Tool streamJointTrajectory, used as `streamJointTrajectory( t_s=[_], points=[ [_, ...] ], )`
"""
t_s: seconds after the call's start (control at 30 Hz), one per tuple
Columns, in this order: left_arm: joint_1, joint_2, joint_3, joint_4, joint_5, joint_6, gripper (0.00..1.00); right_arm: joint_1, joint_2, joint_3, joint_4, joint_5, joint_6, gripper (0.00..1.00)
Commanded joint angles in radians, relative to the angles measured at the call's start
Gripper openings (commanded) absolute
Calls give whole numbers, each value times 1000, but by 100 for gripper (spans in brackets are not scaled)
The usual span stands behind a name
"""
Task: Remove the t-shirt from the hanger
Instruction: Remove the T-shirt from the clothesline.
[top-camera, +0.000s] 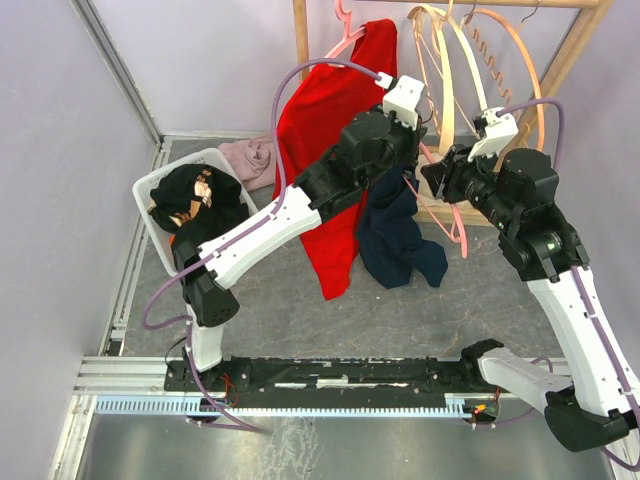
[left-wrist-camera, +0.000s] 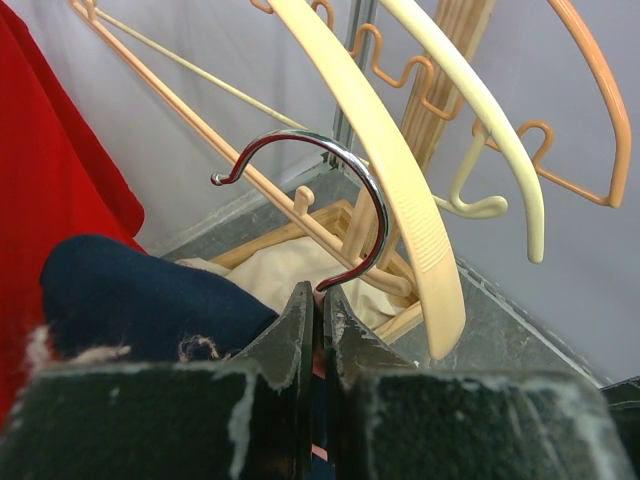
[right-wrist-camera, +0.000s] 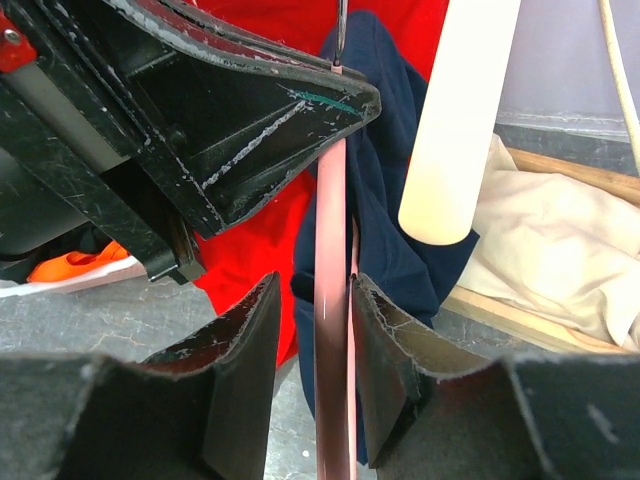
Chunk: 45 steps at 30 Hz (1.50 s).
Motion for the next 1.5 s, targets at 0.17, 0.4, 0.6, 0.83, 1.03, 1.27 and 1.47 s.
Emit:
streamJointTrajectory(
  t_s=[0.17,0.4,0.6,0.83,1.03,1.27,1.47],
  points=[
    [-11,-29,57,68,-9,51,3,3,-4,-6,38,24,-12,32],
    [-12,-33,65,73,-9,49,3,4,-1,-14,33,43,-20,32],
    [-14,-33,60,72,-8,50,3,4,-1,-8,31,57,-26,18],
    [-12,-57,2,88,-23,53,14,4,2,21,35,50,-36,3],
    [-12,-105,-73,120,-39,58,54,4,9,48,35,44,-37,1],
    [-12,-216,-243,166,-47,57,63,4,18,68,36,50,-49,1],
    [-12,-329,-459,272,-63,54,65,4,18,78,39,50,-50,1]
  ],
)
